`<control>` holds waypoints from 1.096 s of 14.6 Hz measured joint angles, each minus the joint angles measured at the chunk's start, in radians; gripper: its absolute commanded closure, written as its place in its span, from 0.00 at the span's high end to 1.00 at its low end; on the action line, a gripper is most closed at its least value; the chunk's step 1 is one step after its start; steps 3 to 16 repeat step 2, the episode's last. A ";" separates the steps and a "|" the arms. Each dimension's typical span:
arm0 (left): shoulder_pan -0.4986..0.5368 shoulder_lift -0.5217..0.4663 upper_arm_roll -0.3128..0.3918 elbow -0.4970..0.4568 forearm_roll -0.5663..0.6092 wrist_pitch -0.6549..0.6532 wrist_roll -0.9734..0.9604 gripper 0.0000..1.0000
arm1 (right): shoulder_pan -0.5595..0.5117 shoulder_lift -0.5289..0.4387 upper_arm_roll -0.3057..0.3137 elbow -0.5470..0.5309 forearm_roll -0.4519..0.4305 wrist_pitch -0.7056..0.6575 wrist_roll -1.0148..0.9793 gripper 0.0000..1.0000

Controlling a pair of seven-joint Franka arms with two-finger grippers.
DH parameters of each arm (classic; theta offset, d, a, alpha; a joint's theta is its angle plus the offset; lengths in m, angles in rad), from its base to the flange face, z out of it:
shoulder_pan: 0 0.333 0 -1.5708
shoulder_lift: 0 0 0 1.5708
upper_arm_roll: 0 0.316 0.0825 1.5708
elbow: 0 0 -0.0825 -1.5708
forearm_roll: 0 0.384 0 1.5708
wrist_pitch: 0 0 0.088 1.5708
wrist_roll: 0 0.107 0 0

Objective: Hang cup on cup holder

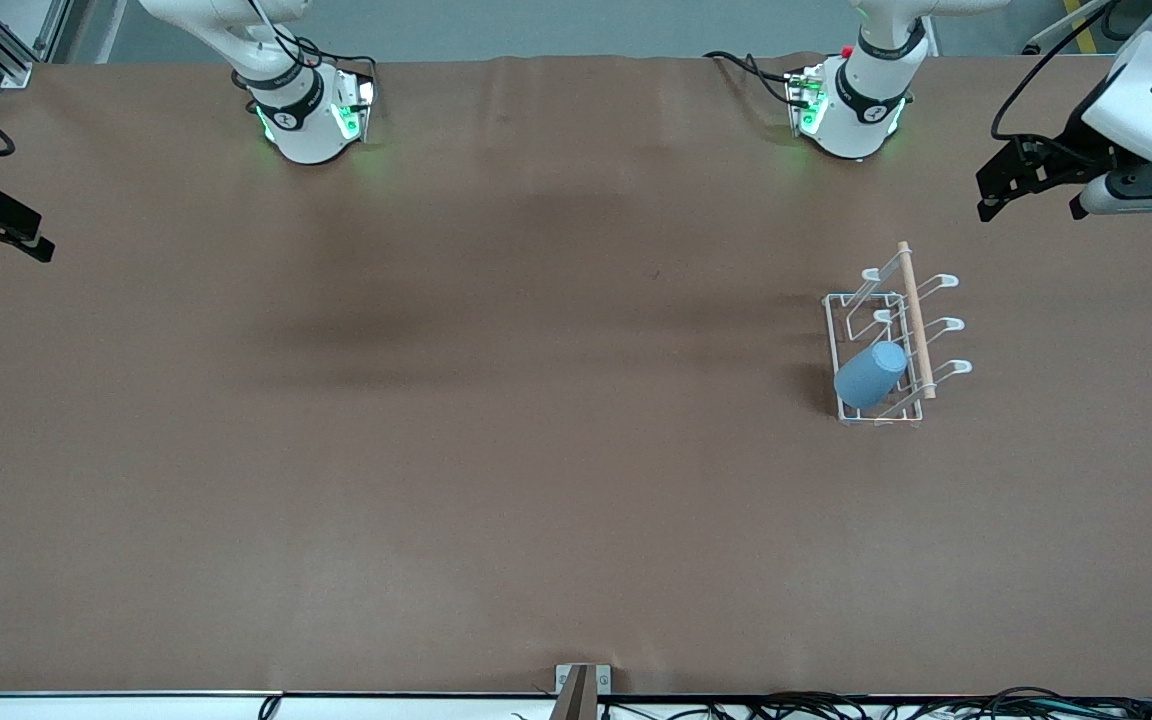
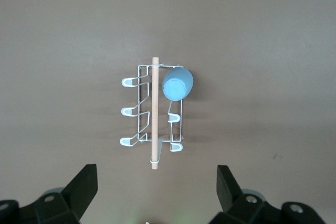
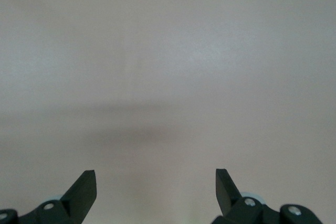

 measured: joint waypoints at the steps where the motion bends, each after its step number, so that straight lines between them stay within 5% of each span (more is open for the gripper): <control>1: 0.000 0.003 0.000 0.002 0.000 0.000 0.000 1.00 | 0.000 0.000 0.000 0.000 0.000 0.000 0.000 1.00; 16: 0.000 0.005 0.000 0.002 0.000 0.000 0.000 1.00 | 0.000 0.000 0.000 0.000 0.000 0.000 0.000 1.00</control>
